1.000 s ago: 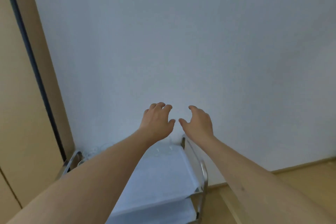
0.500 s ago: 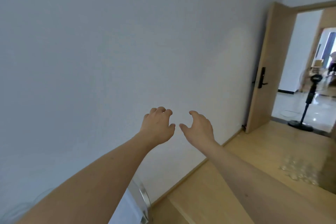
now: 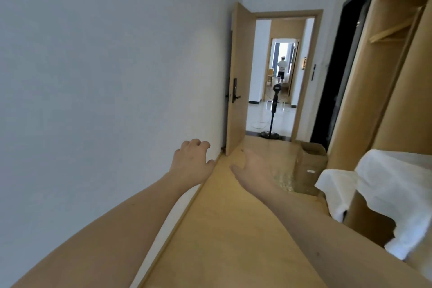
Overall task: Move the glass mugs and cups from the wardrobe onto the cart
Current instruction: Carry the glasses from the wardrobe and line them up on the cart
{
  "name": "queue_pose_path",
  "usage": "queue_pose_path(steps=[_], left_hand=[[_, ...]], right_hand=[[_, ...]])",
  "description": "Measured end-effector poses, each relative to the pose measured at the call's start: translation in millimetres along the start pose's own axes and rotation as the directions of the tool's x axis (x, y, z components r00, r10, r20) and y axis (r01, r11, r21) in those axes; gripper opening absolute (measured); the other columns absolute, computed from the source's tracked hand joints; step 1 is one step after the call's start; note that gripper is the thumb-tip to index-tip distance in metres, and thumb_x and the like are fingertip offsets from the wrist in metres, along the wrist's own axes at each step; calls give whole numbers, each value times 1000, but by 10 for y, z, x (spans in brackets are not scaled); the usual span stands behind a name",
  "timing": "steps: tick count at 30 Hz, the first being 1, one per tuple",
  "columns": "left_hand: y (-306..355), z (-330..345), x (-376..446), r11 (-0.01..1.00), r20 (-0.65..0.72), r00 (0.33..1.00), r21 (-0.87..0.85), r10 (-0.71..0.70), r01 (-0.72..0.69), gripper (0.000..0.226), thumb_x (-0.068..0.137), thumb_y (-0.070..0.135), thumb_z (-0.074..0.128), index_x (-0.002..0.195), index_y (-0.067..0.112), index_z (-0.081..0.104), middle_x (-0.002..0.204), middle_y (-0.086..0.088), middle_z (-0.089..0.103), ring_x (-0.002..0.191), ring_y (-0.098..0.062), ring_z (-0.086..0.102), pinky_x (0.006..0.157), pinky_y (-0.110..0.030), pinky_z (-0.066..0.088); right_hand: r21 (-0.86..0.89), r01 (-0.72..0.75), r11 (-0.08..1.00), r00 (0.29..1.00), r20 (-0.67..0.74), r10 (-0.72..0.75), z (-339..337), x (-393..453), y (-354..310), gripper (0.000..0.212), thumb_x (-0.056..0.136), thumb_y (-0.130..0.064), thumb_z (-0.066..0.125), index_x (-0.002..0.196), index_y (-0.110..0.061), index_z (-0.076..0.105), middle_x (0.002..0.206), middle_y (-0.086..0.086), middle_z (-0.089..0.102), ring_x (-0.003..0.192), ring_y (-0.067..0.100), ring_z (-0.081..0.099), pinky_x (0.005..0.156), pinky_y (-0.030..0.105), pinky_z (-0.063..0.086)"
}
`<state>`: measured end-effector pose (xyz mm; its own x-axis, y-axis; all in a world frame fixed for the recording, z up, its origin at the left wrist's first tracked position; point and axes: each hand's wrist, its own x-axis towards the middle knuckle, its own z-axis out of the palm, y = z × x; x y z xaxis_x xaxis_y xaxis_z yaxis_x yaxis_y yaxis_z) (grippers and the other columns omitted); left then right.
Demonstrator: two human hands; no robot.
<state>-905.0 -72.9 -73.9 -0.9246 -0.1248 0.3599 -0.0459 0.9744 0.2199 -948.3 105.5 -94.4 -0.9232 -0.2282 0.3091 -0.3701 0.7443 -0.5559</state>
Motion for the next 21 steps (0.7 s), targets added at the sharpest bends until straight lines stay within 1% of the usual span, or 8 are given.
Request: queue_pose_path(steps=[2,4,7,10,14,18,21], left_hand=[[114,173,195,998,27,999,-46,43,-42,52,95,38,55,143,19,49,142,-6,50,130,-29,43,101,-40,43],[250,340,386,993,59,994,-70,96,-91,52,95,38,55,143,19,49,143,-6,50,130,-29,42,102,-41,43],[478,584,704,983,84,984,-111,158,-149,54,94,38,55,145,21,49,145,-5,48,132,-29,41,105,-42,42],[680,827,996,972,98,972,-120,215,-203,55,95,39,56,146,21,48,146,-6,48,133,-29,41,106,-43,41],[923,1141,1411,961,125,955,-106,269,-257,55,95,37,55,146,19,46,142,-7,50,131,-30,41,104,-44,43],[1215,1447,1907,947,133,939,-91,317,-307,54,95,37,55,145,19,47,141,-7,49,131,-31,40,104,-46,43],[1443,1649,2319,928,144,917,-70,372,-365,53,94,38,56,143,19,49,137,-6,51,130,-30,42,103,-45,43]], right_hand=[[-59,-53,997,998,-20,52,-56,79,218,59,95,-41,61,146,-17,45,135,7,58,123,29,53,91,35,45],[-91,-105,990,994,-49,101,-127,173,409,62,95,-42,61,149,-18,43,141,7,55,127,28,52,99,39,47],[-128,-175,976,982,-93,164,-218,348,706,65,94,-45,61,150,-19,41,143,5,54,128,27,51,102,41,47],[-130,-225,966,970,-120,210,-252,536,1050,65,93,-45,63,150,-19,43,141,5,55,128,27,51,100,40,48],[-119,-259,958,959,-146,241,-281,860,1505,66,92,-45,64,149,-17,45,133,4,61,121,26,55,96,39,51],[-98,-291,952,950,-151,275,-343,1334,1975,59,91,-46,64,141,-17,52,126,3,64,116,25,58,91,39,53],[-84,-319,944,939,-162,303,-436,1698,2300,60,90,-45,65,141,-16,52,130,4,63,118,24,58,89,33,49]])
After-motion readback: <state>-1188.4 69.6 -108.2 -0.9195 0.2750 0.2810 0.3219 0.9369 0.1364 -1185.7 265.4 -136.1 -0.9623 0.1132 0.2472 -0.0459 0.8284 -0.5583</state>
